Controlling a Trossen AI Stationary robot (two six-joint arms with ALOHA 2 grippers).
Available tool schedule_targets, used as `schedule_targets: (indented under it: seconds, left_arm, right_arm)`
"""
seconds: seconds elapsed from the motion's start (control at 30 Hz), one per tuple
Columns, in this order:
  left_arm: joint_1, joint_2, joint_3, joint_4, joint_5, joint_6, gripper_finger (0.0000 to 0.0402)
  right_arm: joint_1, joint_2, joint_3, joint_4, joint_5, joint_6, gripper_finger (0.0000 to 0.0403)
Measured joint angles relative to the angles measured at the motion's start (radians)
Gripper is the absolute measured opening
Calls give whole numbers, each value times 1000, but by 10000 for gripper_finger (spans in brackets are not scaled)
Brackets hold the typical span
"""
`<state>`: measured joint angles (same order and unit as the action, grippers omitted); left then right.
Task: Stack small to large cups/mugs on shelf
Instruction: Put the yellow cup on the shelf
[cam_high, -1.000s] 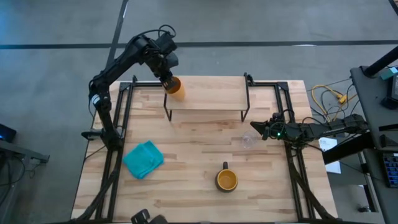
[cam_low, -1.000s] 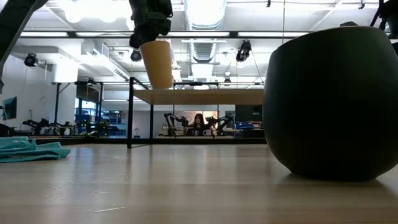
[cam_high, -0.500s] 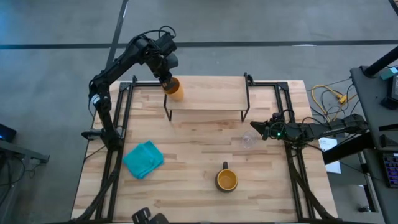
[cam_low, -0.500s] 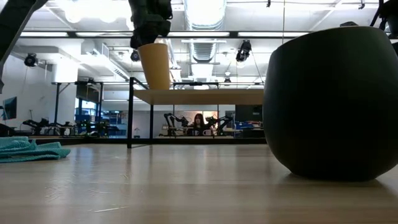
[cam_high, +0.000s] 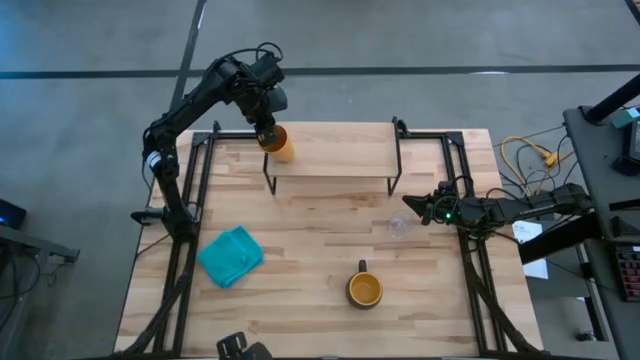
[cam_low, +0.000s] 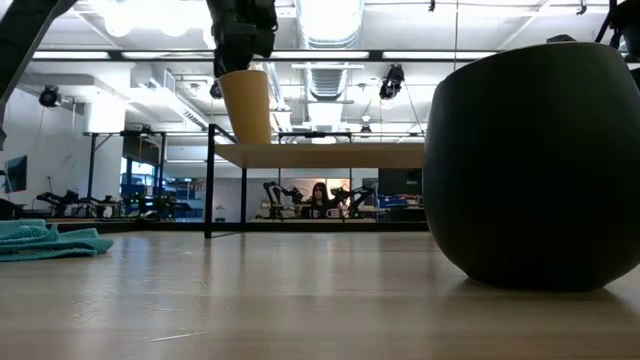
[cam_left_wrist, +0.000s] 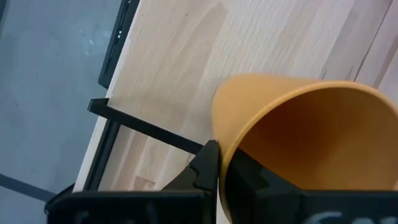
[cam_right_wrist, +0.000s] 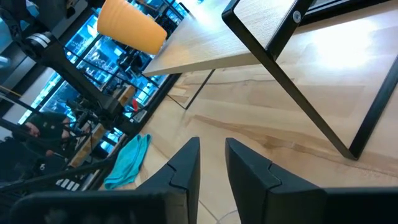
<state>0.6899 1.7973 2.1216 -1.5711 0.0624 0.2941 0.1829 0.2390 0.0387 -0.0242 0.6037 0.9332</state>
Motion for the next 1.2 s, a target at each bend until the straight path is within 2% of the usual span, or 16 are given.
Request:
schedule_targets:
  seconds: [0.17, 0.53, 1.2]
  left_arm:
    - [0, 0, 0, 0, 0, 10, 4]
    - [0, 14, -1, 1, -42, 31, 61]
    - [0, 1, 10, 87, -109, 33, 63]
  right_arm:
    - [0, 0, 0, 0, 0, 0, 68]
    - [0, 0, 0, 0, 0, 1, 70]
    - [0, 0, 0, 24, 0, 1, 70]
